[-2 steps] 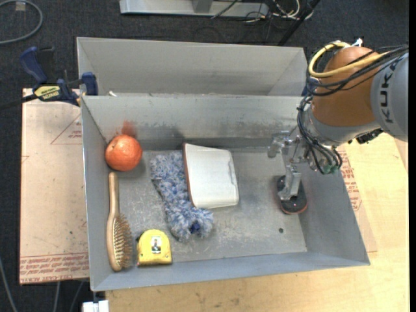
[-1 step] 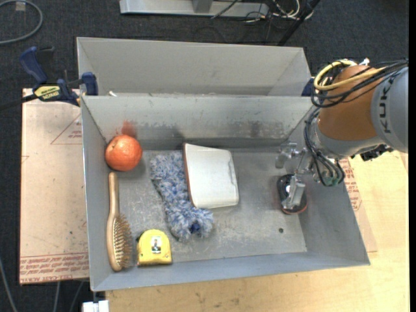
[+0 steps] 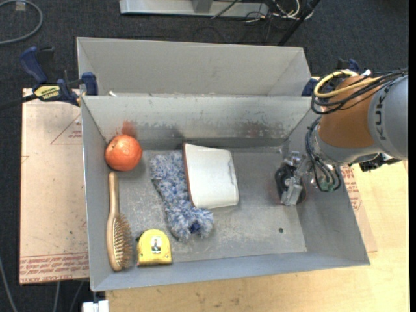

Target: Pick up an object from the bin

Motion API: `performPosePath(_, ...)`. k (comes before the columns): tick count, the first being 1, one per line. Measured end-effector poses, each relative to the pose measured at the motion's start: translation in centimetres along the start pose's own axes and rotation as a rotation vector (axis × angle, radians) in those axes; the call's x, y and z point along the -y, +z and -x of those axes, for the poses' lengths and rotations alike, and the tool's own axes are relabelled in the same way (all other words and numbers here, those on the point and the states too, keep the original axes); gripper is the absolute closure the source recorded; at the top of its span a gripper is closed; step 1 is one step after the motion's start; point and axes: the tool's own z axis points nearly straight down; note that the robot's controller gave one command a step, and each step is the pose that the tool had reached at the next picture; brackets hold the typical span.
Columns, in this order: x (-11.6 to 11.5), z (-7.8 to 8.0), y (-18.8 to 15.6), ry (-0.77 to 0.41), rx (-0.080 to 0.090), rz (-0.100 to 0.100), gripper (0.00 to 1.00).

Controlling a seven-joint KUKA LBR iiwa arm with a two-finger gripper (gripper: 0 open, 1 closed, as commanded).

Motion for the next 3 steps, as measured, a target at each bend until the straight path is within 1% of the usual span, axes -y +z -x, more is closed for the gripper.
performPosePath(1,-0.01,0.01,0.0,0.0,0.0,0.0,1.0)
performPosePath(2,0.08,0.56,-0.05,-0.008,-0.003,0.005,1.0)
performPosePath(3,0.21,0.29,-0.12,-0.016,0.006,0.009,1.0)
